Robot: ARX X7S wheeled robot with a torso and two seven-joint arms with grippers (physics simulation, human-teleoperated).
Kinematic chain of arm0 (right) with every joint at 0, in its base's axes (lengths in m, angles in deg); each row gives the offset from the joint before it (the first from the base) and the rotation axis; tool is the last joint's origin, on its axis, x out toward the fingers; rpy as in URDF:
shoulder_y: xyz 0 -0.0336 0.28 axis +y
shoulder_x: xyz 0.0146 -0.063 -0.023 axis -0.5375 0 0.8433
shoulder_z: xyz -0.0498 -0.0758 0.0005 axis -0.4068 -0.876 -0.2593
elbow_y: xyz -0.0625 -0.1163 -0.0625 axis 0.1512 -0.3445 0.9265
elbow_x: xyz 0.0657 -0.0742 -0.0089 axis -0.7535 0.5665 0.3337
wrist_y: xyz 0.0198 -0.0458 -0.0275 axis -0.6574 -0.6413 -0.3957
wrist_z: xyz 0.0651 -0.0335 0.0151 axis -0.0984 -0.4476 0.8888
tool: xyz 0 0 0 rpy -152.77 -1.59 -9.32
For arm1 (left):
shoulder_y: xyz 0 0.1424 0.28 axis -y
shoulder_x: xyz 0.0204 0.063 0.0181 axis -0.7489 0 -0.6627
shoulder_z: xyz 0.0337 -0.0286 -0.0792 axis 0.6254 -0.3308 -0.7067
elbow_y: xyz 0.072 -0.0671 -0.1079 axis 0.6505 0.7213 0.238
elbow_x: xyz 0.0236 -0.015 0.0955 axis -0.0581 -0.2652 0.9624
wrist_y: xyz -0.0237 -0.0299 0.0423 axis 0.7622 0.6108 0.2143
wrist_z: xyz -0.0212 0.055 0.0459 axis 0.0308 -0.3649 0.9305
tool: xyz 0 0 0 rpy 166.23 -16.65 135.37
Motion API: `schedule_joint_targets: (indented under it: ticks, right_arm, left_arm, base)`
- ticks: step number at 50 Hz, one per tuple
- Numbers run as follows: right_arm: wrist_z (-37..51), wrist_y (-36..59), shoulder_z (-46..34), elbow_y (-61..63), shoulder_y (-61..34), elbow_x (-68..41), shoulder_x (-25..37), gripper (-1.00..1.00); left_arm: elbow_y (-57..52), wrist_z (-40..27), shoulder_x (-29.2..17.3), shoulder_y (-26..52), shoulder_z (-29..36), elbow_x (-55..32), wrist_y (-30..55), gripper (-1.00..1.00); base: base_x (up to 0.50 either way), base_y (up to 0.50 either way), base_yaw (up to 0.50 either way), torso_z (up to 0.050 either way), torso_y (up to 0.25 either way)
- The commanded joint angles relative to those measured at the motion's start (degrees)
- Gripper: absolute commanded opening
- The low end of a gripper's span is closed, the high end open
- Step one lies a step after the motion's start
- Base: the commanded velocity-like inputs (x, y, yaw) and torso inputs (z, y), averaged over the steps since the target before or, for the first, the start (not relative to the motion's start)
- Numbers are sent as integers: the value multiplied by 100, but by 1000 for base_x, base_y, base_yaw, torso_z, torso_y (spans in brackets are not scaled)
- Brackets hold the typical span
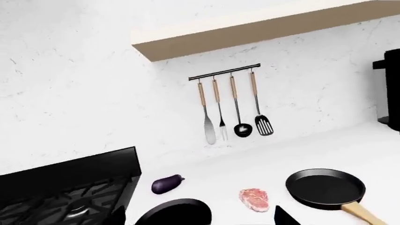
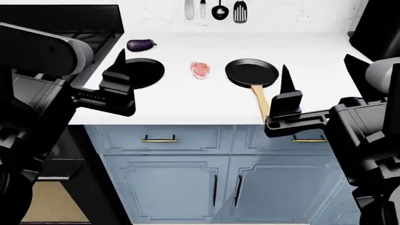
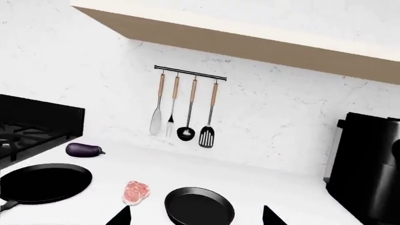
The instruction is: Place both pans onto different burners. Then place the eggplant and the lamb chop on different pans.
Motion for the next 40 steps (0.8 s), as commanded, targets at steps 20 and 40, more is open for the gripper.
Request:
schedule_joint_targets:
  ticks: [20, 40]
  right_arm:
    - [225, 118, -32, -92, -381, -510, 318, 100]
    - [208, 149, -132, -133, -375, -452, 298, 100]
  left_arm:
    - [121, -334, -336, 612, 175, -531, 181, 100]
    - [105, -178, -372, 558, 197, -354, 147, 100]
  base:
    - [297, 0, 0, 0, 0]
    - [361, 0, 0, 0, 0]
